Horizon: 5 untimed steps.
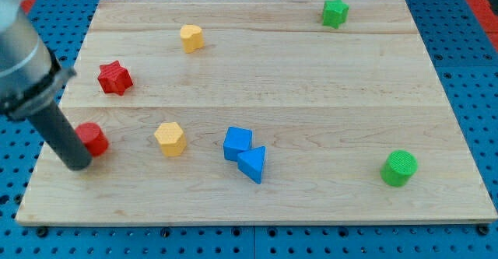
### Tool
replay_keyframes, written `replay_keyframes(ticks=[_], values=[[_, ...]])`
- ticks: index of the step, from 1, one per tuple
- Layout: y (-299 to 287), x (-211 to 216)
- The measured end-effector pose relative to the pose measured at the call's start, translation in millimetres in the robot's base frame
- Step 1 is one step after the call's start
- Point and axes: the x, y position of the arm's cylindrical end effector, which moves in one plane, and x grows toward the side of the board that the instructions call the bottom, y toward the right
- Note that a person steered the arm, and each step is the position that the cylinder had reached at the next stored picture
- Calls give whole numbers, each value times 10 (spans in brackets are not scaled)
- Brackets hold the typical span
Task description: Move the red circle near the red star
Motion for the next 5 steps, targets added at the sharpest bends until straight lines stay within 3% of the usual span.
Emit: replay_keyframes(ticks=[1, 3, 5], values=[[251, -76], [490, -856], [828, -699]])
